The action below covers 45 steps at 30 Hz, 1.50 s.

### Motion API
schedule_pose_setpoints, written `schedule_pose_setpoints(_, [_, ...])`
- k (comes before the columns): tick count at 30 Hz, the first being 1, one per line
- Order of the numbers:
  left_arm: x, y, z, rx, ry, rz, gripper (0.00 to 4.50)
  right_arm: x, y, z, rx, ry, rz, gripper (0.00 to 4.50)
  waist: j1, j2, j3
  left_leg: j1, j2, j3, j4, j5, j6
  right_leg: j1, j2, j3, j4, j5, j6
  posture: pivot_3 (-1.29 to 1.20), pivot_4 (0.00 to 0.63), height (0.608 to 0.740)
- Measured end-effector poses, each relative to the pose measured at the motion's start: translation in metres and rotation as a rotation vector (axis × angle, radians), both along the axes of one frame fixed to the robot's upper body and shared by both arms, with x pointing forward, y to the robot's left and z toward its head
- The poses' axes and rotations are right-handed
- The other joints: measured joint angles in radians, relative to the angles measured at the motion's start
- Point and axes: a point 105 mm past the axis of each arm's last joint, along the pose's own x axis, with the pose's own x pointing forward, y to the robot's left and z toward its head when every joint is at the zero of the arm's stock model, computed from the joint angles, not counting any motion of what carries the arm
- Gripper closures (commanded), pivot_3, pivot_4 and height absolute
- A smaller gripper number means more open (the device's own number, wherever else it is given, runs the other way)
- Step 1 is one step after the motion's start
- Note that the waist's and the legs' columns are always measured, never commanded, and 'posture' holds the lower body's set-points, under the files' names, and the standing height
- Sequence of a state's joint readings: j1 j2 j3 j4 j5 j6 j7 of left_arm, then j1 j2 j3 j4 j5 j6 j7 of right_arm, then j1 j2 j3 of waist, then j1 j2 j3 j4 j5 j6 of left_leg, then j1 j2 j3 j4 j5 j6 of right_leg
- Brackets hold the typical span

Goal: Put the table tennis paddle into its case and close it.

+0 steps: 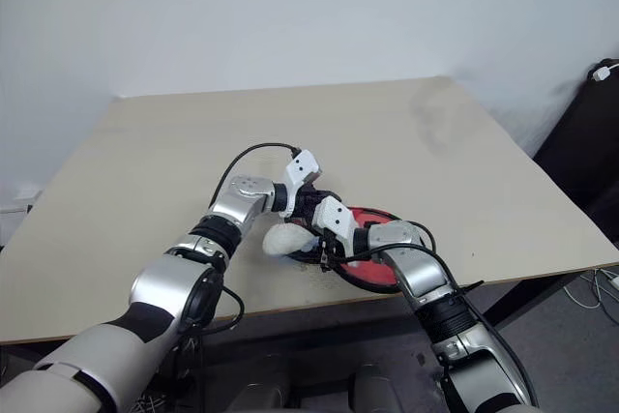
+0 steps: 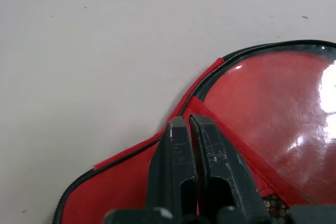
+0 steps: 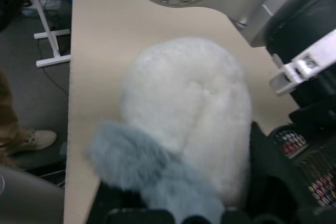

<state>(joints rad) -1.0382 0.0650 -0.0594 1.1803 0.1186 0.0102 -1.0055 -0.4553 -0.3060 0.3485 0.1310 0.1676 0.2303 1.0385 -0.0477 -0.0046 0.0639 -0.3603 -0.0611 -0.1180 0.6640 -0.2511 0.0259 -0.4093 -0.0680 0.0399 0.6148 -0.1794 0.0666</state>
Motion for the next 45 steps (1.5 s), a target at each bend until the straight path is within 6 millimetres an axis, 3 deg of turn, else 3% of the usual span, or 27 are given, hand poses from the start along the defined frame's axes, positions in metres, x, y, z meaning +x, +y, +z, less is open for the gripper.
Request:
schedule_pose_setpoints(10, [0.007,0.009,0.009,-0.064,0.009,0.053,4.5,-0.006,0.005,0.005,0.02,-0.013,0.037,0.07,0.0,0.0,0.0,0.0,0.0,0.0,0.0,0.0,0.0,0.0,0.0,0.0,0.0,0.0,0.0,0.0,0.0,0.74])
schedule_pose_setpoints(18, [0.007,0.021,0.015,-0.2,0.062,0.115,4.5,-0.007,0.008,0.01,0.036,-0.047,0.052,0.07,0.0,0.0,0.0,0.0,0.0,0.0,0.0,0.0,0.0,0.0,0.0,0.0,0.0,0.0,0.0,0.0,0.0,0.74])
schedule_pose_setpoints(27, [-0.003,0.05,0.031,-0.328,0.124,0.141,4.5,-0.013,0.028,0.024,0.071,-0.125,0.129,0.07,0.002,0.0,0.0,0.001,0.0,-0.001,0.001,0.001,-0.001,0.001,0.0,0.0,0.0,0.003,-0.004,0.0,0.0,0.74])
schedule_pose_setpoints(32, [-0.017,0.076,0.039,-0.369,0.179,0.144,4.5,-0.023,0.043,0.03,0.093,-0.172,0.199,0.07,-0.006,0.001,0.0,0.001,0.001,0.0,0.001,0.001,-0.001,0.0,0.002,0.001,0.0,0.003,-0.005,0.0,0.0,0.74])
schedule_pose_setpoints(45, [-0.023,0.086,0.044,-0.378,0.155,0.133,4.5,-0.028,0.051,0.034,0.127,-0.169,0.225,0.07,0.0,0.001,0.0,0.002,0.002,-0.001,0.001,0.002,-0.004,0.0,0.003,0.001,0.001,0.004,-0.008,0.0,0.0,0.74])
